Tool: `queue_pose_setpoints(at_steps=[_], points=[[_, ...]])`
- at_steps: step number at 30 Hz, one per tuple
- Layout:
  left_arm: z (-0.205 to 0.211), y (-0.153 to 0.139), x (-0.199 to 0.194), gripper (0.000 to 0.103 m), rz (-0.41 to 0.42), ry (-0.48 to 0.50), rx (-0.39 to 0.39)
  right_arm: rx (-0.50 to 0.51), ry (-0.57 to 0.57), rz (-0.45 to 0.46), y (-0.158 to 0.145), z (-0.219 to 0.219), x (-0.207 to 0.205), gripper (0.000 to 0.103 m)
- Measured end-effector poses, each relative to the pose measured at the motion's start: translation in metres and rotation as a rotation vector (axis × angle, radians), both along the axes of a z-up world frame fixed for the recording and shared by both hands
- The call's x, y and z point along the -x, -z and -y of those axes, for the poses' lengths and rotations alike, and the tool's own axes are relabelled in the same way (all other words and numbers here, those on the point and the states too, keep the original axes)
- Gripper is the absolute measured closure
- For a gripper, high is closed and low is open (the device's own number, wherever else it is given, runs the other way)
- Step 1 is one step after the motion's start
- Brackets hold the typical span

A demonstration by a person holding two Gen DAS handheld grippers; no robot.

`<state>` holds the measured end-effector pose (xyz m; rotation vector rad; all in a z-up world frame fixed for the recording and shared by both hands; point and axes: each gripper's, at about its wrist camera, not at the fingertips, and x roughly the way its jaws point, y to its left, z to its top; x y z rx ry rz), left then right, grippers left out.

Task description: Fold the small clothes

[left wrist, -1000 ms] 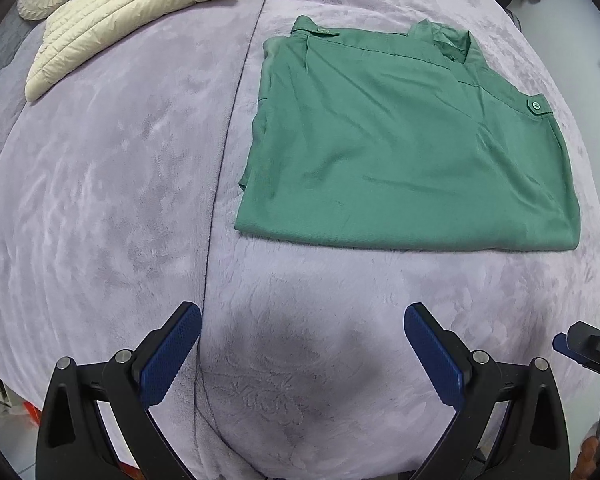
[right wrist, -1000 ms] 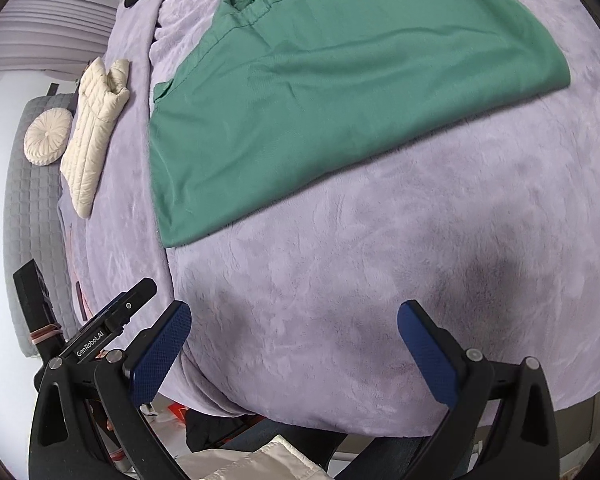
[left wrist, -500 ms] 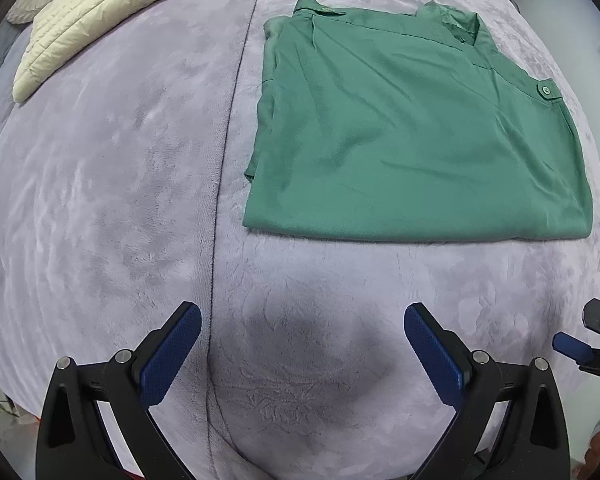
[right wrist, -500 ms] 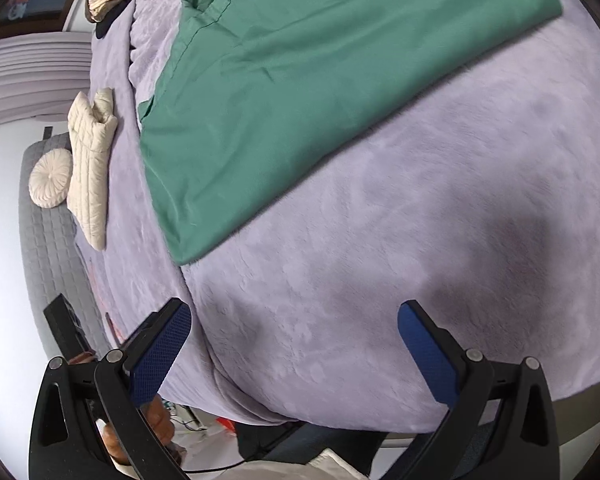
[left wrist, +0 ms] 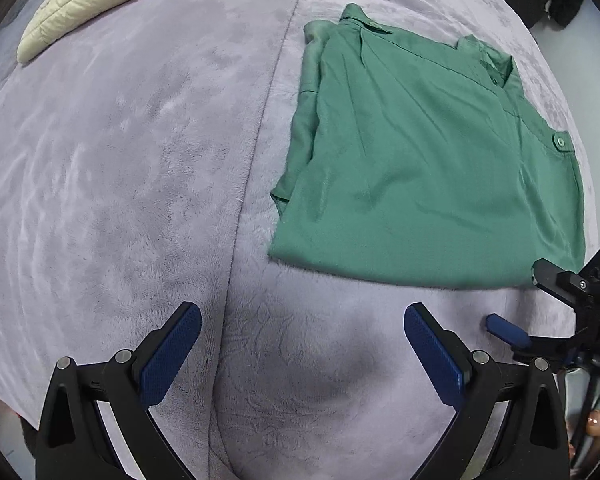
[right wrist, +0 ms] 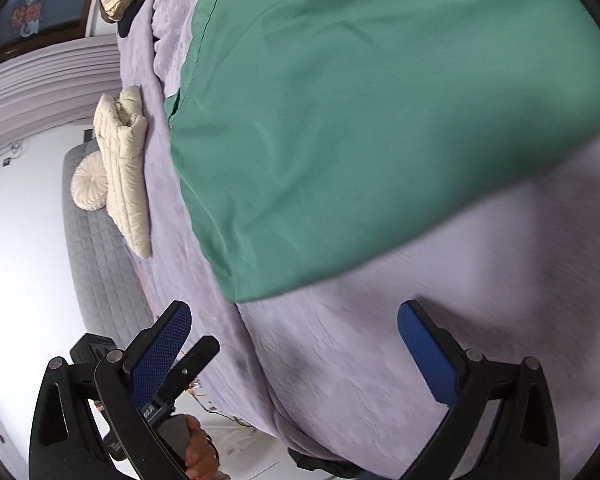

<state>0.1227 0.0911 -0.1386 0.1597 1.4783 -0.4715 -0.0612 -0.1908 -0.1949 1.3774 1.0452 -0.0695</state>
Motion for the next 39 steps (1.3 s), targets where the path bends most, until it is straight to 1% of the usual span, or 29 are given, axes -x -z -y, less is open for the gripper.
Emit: queue_pose_setpoints(at_steps=[4,9,10,11,12,13,15,16,18,21,23,26,29,30,31,32,34,35,37,39], points=[[-0.01,0.009,-0.02,0.002,-0.026,-0.034,0.063,-0.04,0.033,0.062,0.015,-0.006,-0.024,0.0],[-0.009,0.022,-0.04,0.002,-0.097,-0.063,0.171,-0.076,0.142,0.118,0.021,-0.004,-0.041,0.001],[-0.008,0.025,-0.045,0.002,-0.118,-0.068,0.196,-0.088,0.161,0.126,0.021,-0.004,-0.042,0.01],[-0.007,0.027,-0.048,0.002,-0.131,-0.072,0.215,-0.11,0.173,0.141,0.021,-0.003,-0.043,0.023],[-0.003,0.029,-0.051,0.002,-0.145,-0.075,0.236,-0.123,0.175,0.149,0.02,-0.001,-0.043,0.062],[0.0,0.031,-0.056,0.002,-0.159,-0.076,0.258,-0.114,0.168,0.142,0.017,0.001,-0.042,0.08],[0.008,0.035,-0.064,0.002,-0.184,-0.068,0.298,-0.115,0.156,0.184,0.009,0.006,-0.039,0.087],[0.014,0.037,-0.07,0.002,-0.196,-0.064,0.314,-0.108,0.148,0.208,0.002,0.008,-0.037,0.09],[0.027,0.042,-0.081,0.002,-0.217,-0.054,0.338,-0.082,0.126,0.24,-0.013,0.012,-0.037,0.09],[0.049,0.051,-0.1,0.002,-0.23,-0.048,0.343,-0.038,0.077,0.275,-0.031,0.012,-0.04,0.09],[0.064,0.055,-0.111,0.002,-0.246,-0.037,0.36,-0.018,0.052,0.284,-0.038,0.012,-0.042,0.09],[0.088,0.056,-0.122,0.002,-0.238,0.0,0.368,0.001,0.021,0.277,-0.039,0.011,-0.043,0.09],[0.11,0.058,-0.126,0.002,-0.216,0.037,0.322,0.0,-0.012,0.245,-0.032,0.009,-0.036,0.09],[0.111,0.058,-0.124,0.006,-0.208,0.043,0.303,-0.001,-0.037,0.231,-0.03,0.007,-0.032,0.089],[0.115,0.06,-0.123,0.02,-0.195,0.05,0.274,0.002,-0.065,0.212,-0.029,0.005,-0.029,0.086],[0.118,0.062,-0.122,0.026,-0.177,0.064,0.23,0.019,-0.095,0.178,-0.029,0.004,-0.024,0.086],[0.12,0.064,-0.119,0.052,-0.136,0.09,0.171,0.056,-0.17,0.12,-0.032,0.004,-0.015,0.084],[0.12,0.063,-0.118,0.059,-0.116,0.102,0.161,0.082,-0.196,0.106,-0.036,0.007,-0.009,0.084],[0.119,0.058,-0.117,0.078,-0.1,0.111,0.171,0.147,-0.213,0.101,-0.05,0.021,0.004,0.078],[0.116,0.049,-0.116,0.083,-0.085,0.112,0.196,0.225,-0.182,0.106,-0.063,0.042,0.013,0.078]])
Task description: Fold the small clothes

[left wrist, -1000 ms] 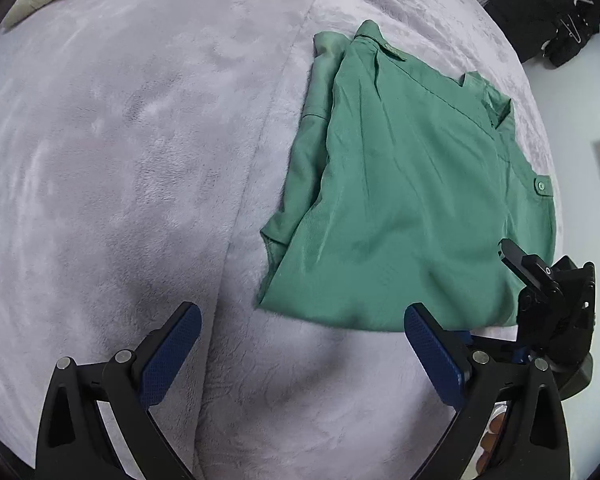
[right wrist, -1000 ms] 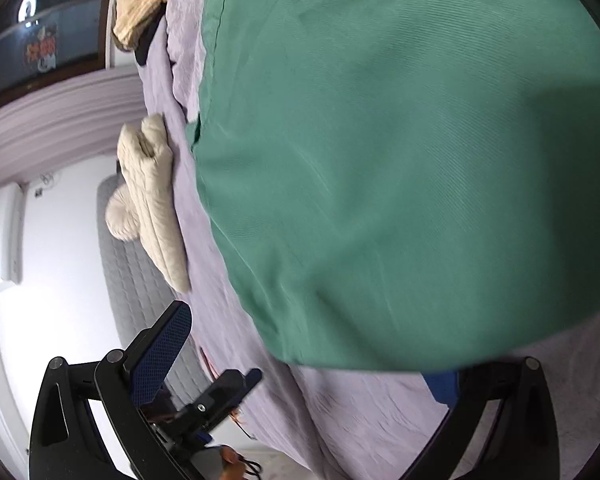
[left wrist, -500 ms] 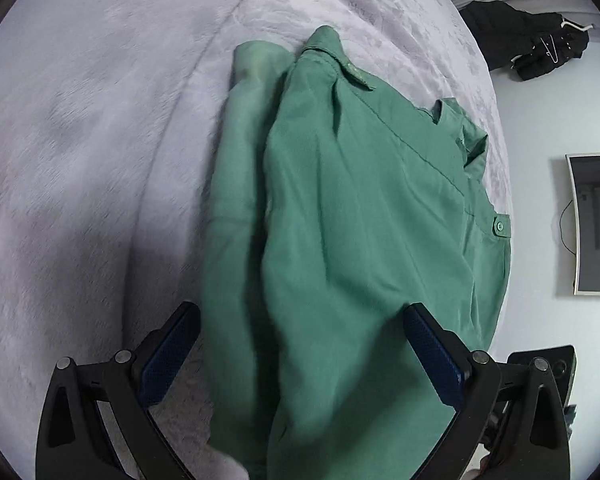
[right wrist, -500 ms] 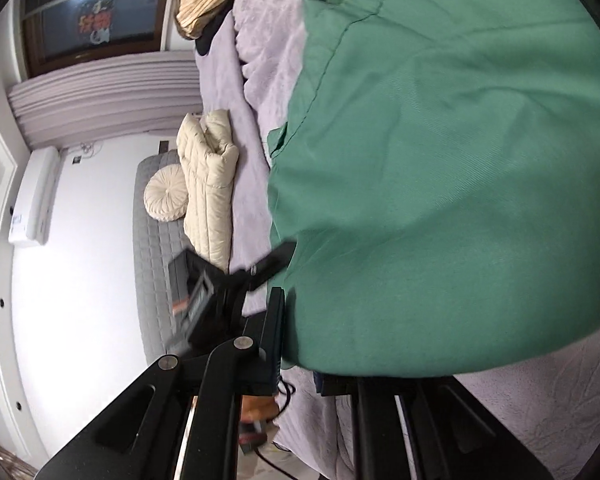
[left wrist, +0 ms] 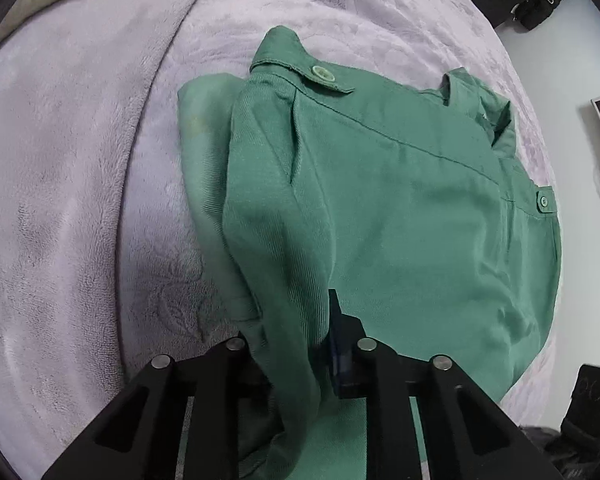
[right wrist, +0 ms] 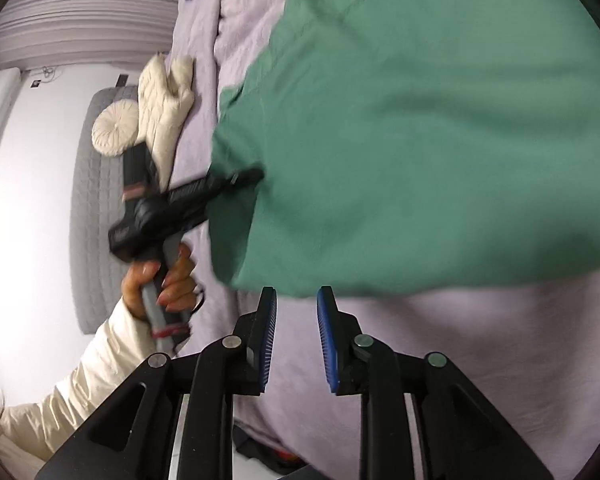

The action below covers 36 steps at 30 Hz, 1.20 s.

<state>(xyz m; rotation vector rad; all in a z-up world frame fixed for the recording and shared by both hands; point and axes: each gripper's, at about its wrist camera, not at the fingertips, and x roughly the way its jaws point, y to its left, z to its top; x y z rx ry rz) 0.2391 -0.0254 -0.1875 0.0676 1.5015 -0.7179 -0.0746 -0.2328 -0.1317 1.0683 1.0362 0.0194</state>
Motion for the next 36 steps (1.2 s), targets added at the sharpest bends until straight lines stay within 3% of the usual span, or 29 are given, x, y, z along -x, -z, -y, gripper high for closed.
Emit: queue_pose_setpoints(at_steps=[3,6,9,11,14,20,27,32,36], points=[[-0.001,-0.02,0.005,0.088,0.048,0.003,0.037,0.168,0.097,0.0,-0.017,0.038,-0.001,0.079],[0.002,-0.038,0.01,0.092,0.073,-0.001,0.074,0.253,0.144,-0.007,-0.014,0.063,-0.016,0.085],[0.008,-0.053,0.014,0.092,0.086,-0.008,0.114,0.299,0.093,-0.037,0.005,0.061,-0.04,0.085],[0.019,-0.064,0.015,0.092,0.092,-0.012,0.138,0.293,0.035,-0.112,0.036,0.053,-0.049,0.085],[0.036,-0.086,0.025,0.092,0.115,0.003,0.172,0.335,0.022,-0.084,0.047,0.049,-0.045,0.085],[0.091,-0.131,0.056,0.092,0.183,0.089,0.207,0.227,0.053,-0.045,0.051,0.065,-0.034,0.086],[0.199,-0.167,0.121,0.092,0.294,0.293,0.178,-0.01,0.164,0.076,0.047,0.099,0.016,0.083],[0.284,-0.148,0.174,0.092,0.294,0.443,0.155,-0.055,0.299,0.146,0.036,0.135,0.083,0.083],[0.345,-0.11,0.221,0.092,0.287,0.524,0.095,-0.11,0.39,0.129,0.055,0.16,0.125,0.082]])
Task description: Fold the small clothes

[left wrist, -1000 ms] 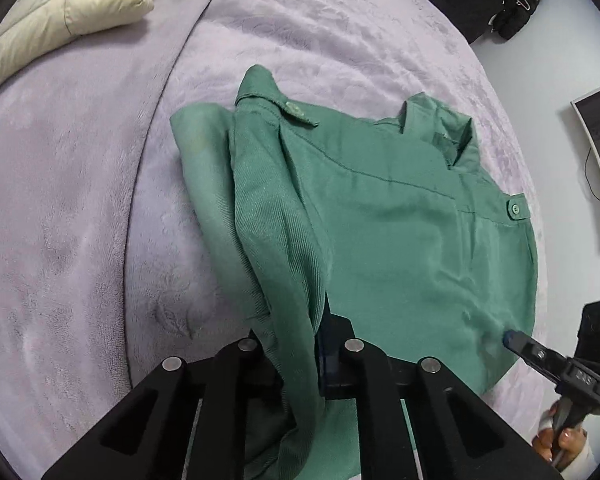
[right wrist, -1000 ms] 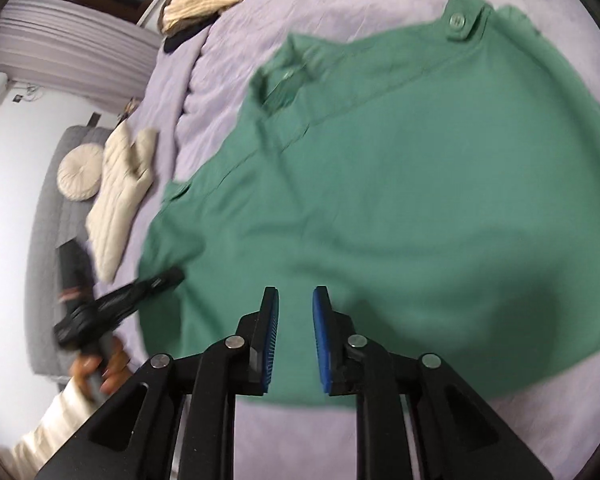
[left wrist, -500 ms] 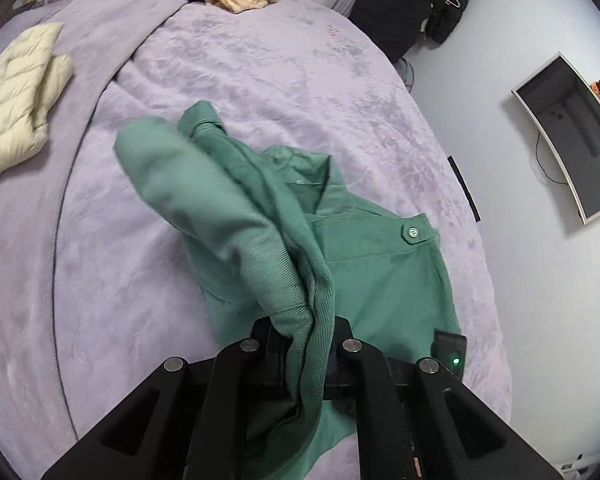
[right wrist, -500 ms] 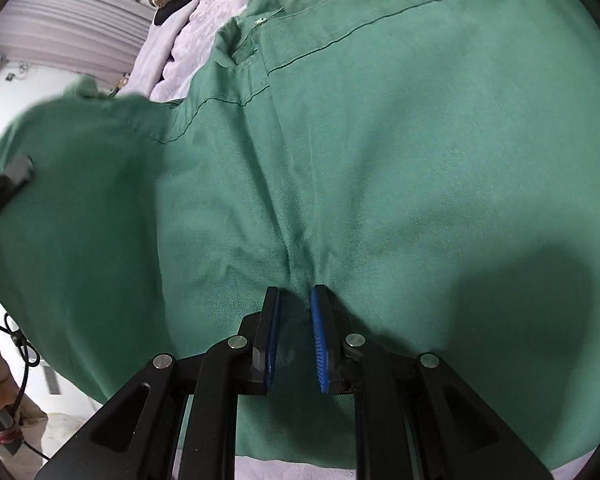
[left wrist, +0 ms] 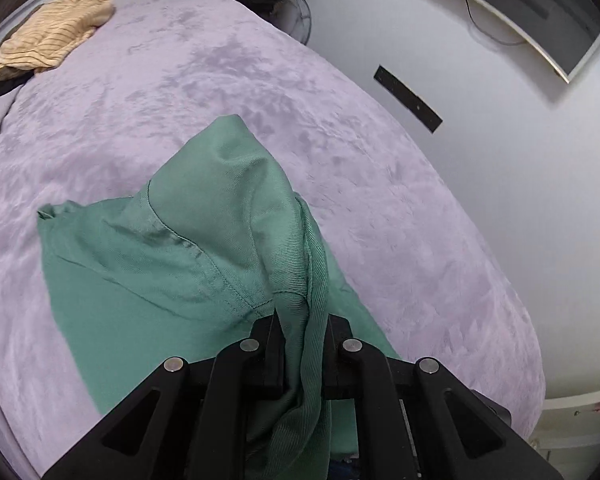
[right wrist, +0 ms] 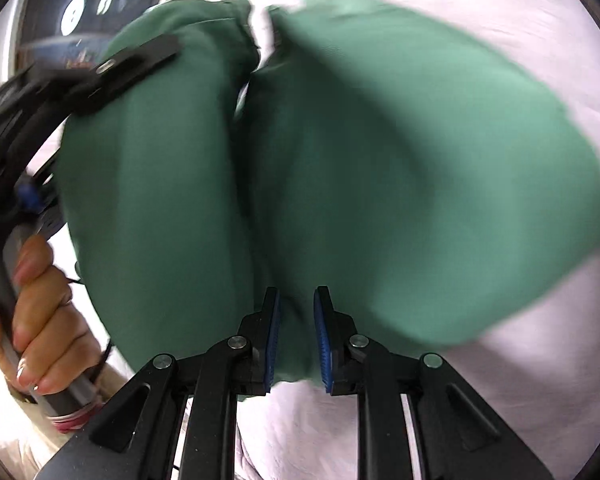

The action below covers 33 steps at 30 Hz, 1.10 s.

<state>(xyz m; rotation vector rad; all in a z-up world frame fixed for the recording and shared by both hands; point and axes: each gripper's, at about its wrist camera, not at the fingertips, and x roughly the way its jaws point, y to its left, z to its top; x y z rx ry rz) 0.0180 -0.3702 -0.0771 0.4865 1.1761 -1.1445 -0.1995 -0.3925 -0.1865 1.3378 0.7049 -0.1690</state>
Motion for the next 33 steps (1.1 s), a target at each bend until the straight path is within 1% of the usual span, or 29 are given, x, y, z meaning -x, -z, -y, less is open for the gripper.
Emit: queue_pose_setpoints(at_steps=[2,3,4,5,6,7,8,9,10,11,12,13,14,15,17,19,22,23,24,25,27,28,30,33], points=[[0.024,0.025,0.018,0.092,0.019,0.025,-0.061,-0.045,0.027,0.003,0.013,0.008,0.013,0.083],[0.031,0.036,0.027,0.092,0.04,0.04,-0.087,-0.07,0.041,0.014,0.018,0.012,0.017,0.086],[0.036,0.044,0.035,0.091,0.081,0.053,-0.113,-0.082,0.049,0.018,0.021,0.014,0.021,0.086],[0.039,0.048,0.042,0.091,0.126,0.064,-0.127,-0.083,0.052,0.023,0.022,0.016,0.023,0.086],[0.04,0.048,0.047,0.091,0.153,0.072,-0.131,-0.085,0.055,0.029,0.023,0.017,0.028,0.086],[0.039,0.047,0.049,0.091,0.172,0.076,-0.129,-0.09,0.059,0.036,0.023,0.018,0.029,0.085],[0.038,0.044,0.049,0.089,0.172,0.077,-0.125,-0.098,0.064,0.044,0.024,0.02,0.034,0.085],[0.035,0.041,0.047,0.078,0.146,0.082,-0.111,-0.105,0.073,0.048,0.024,0.022,0.037,0.085],[0.032,0.033,0.044,0.058,0.103,0.086,-0.079,-0.11,0.081,0.051,0.025,0.025,0.044,0.081],[0.031,0.026,0.043,0.042,0.093,0.098,-0.042,-0.114,0.093,0.057,0.024,0.027,0.048,0.075],[0.028,0.017,0.043,0.013,0.098,0.09,-0.007,-0.115,0.106,0.069,0.023,0.029,0.05,0.06],[0.024,0.004,0.042,0.0,0.121,0.082,0.034,-0.114,0.118,0.085,0.02,0.031,0.054,0.049],[0.018,-0.008,0.041,0.001,0.139,0.08,0.073,-0.111,0.128,0.092,0.017,0.032,0.057,0.046],[0.015,-0.016,0.04,0.001,0.135,0.084,0.095,-0.104,0.136,0.092,0.014,0.034,0.06,0.043],[0.003,-0.031,0.03,0.001,0.129,0.058,0.12,-0.093,0.162,0.088,0.009,0.037,0.067,0.042],[-0.012,-0.038,0.014,0.001,0.14,-0.001,0.121,-0.089,0.2,0.087,0.004,0.042,0.077,0.039],[-0.044,-0.038,-0.024,0.001,0.169,-0.137,0.082,-0.07,0.241,0.081,-0.008,0.05,0.094,0.035],[-0.057,-0.033,-0.035,0.001,0.185,-0.183,0.057,-0.044,0.238,0.073,-0.015,0.05,0.096,0.034],[-0.072,-0.026,-0.047,0.001,0.201,-0.233,0.018,-0.006,0.225,0.061,-0.02,0.038,0.087,0.033],[-0.084,-0.018,-0.057,0.001,0.206,-0.271,-0.022,0.038,0.202,0.049,-0.029,0.036,0.086,0.029],[-0.108,0.0,-0.069,0.001,0.192,-0.329,-0.095,0.149,0.132,0.027,-0.058,0.027,0.074,0.024],[-0.12,0.01,-0.071,0.001,0.174,-0.354,-0.122,0.203,0.094,0.015,-0.068,0.021,0.066,0.024],[-0.137,0.028,-0.067,0.001,0.144,-0.38,-0.166,0.303,0.01,-0.027,-0.085,0.007,0.045,0.024],[-0.143,0.046,-0.05,0.001,0.127,-0.372,-0.204,0.434,-0.075,-0.134,-0.096,-0.008,0.001,0.024]])
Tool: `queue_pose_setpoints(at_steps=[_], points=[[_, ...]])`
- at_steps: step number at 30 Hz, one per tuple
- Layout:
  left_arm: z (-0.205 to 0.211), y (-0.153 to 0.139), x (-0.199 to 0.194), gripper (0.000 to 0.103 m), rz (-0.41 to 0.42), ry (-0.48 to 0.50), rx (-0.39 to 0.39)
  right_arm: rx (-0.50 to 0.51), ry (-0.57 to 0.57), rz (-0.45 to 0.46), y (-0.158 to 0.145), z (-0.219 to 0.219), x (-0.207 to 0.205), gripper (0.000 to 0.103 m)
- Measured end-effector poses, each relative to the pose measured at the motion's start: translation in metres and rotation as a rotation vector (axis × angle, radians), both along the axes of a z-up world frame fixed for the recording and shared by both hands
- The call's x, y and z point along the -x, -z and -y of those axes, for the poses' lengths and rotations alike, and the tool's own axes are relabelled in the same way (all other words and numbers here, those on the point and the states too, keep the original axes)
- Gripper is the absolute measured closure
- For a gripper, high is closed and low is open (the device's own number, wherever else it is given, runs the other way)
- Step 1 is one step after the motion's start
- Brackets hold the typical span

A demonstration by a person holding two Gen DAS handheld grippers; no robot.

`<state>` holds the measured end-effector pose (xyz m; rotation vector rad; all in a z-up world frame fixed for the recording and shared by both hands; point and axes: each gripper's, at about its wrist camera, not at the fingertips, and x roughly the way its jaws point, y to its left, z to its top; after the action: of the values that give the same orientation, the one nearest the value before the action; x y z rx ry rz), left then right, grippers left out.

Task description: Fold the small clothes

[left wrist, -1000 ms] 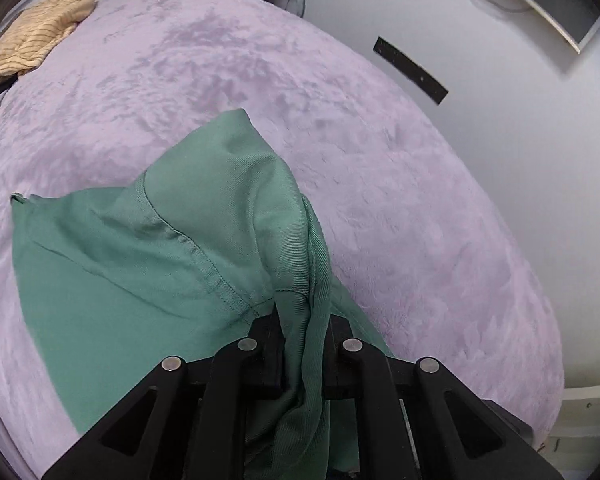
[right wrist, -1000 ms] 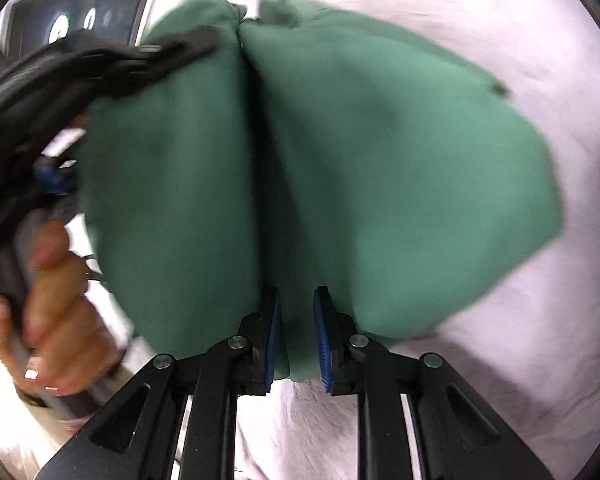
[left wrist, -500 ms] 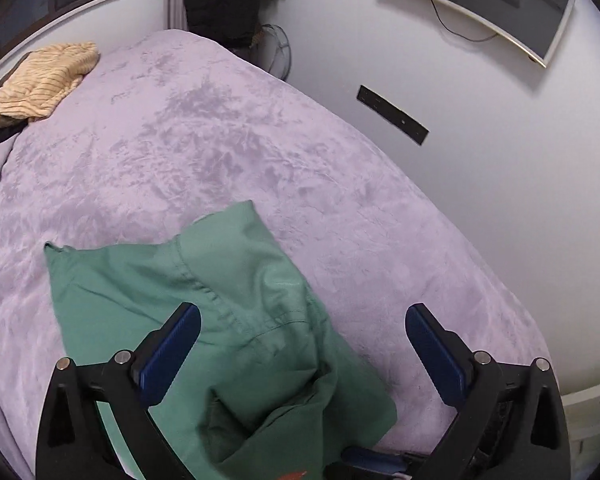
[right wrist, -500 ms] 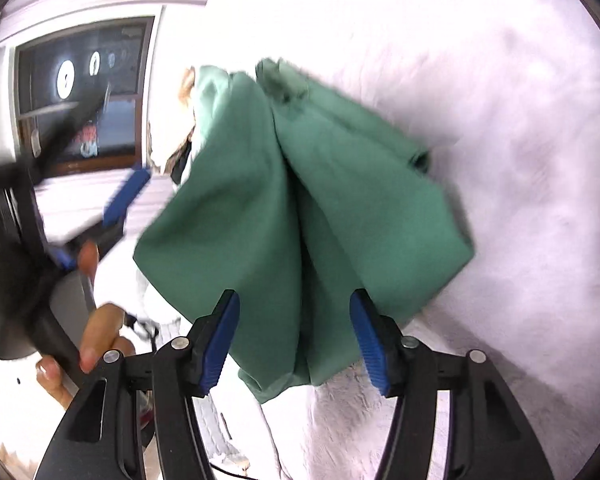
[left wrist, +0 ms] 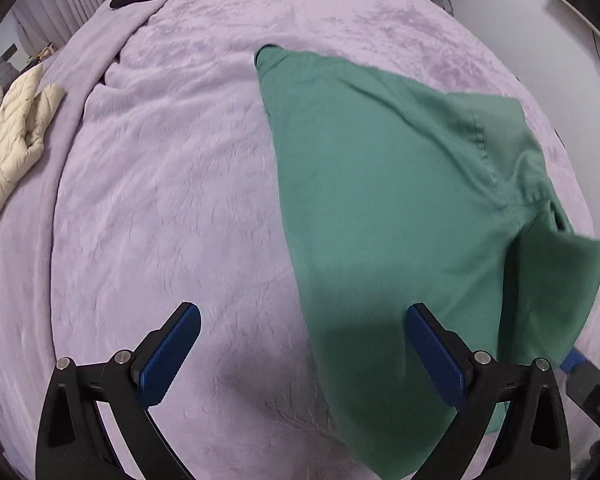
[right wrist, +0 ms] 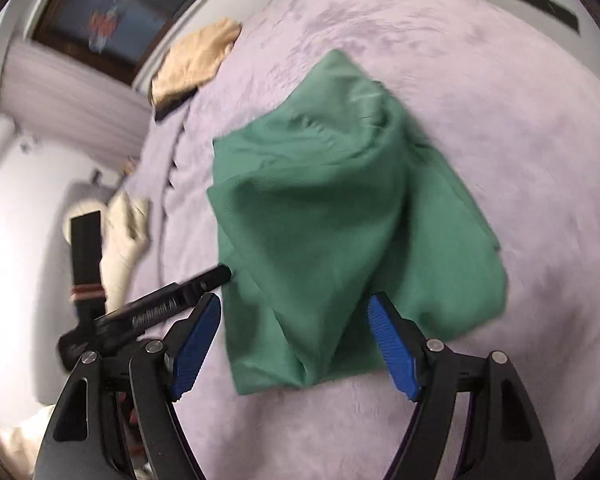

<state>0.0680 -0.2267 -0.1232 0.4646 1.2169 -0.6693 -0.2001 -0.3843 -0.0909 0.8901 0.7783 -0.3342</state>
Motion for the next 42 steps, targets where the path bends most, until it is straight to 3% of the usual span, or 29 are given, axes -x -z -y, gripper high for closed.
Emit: queue_pose_setpoints(at_steps=[2,3,4,5,9,11,12,17,18,19,20,24,28,29,30,31,36,40,42], points=[[0.0,0.009,0.007,0.001,0.0,0.005,-0.004,0.11,0.006,-0.06,-0.005,-0.004,-0.019,0.025],[0.0,0.01,0.01,0.0,0.012,0.005,-0.006,0.153,0.029,-0.07,-0.007,0.0,-0.022,0.045],[-0.001,0.012,0.011,0.0,0.02,0.006,-0.005,0.153,0.07,-0.066,-0.007,0.007,-0.016,0.075],[-0.003,0.01,0.01,0.0,0.017,0.004,0.003,0.112,0.119,-0.055,-0.003,0.013,-0.006,0.078],[-0.013,0.013,0.005,0.0,-0.018,-0.013,0.022,-0.233,0.374,-0.062,0.061,0.058,0.056,0.076],[-0.017,0.013,0.003,0.0,-0.034,-0.012,0.023,-0.406,0.456,0.006,0.091,0.066,0.089,0.077],[-0.018,0.012,0.002,0.0,-0.04,-0.012,0.022,-0.427,0.47,0.012,0.094,0.065,0.103,0.076],[-0.021,-0.001,0.001,0.001,-0.031,0.017,0.019,-0.254,0.439,-0.012,0.05,0.077,0.123,0.068],[-0.021,-0.005,0.002,0.001,-0.026,0.028,0.028,-0.22,0.42,0.004,0.042,0.083,0.119,0.058],[-0.02,-0.01,0.004,0.001,-0.02,0.043,0.039,-0.19,0.388,0.019,0.032,0.089,0.107,0.04],[-0.019,-0.014,0.007,0.001,-0.016,0.058,0.049,-0.162,0.339,0.037,0.021,0.097,0.093,0.033],[-0.011,-0.012,0.027,0.001,-0.032,0.102,0.059,-0.059,0.126,0.06,-0.01,0.113,0.014,0.031],[-0.012,0.003,0.046,0.001,-0.058,0.109,0.04,0.05,-0.029,-0.02,-0.007,0.12,-0.063,0.034],[-0.014,0.007,0.049,0.001,-0.068,0.108,0.034,0.064,-0.053,-0.061,0.001,0.124,-0.08,0.04],[-0.017,0.012,0.052,0.001,-0.075,0.105,0.027,0.071,-0.072,-0.107,0.011,0.126,-0.092,0.074],[-0.019,0.016,0.052,0.0,-0.082,0.099,0.025,0.062,-0.089,-0.14,0.019,0.128,-0.102,0.095],[-0.029,0.025,0.05,0.0,-0.115,0.077,0.05,0.098,-0.091,-0.107,0.011,0.143,-0.117,0.095],[-0.023,0.039,0.055,0.0,-0.111,0.093,0.051,0.057,-0.069,-0.171,0.047,0.166,-0.126,0.094],[-0.021,0.042,0.055,0.0,-0.118,0.087,0.047,-0.028,-0.032,-0.137,0.059,0.178,-0.119,0.093]])
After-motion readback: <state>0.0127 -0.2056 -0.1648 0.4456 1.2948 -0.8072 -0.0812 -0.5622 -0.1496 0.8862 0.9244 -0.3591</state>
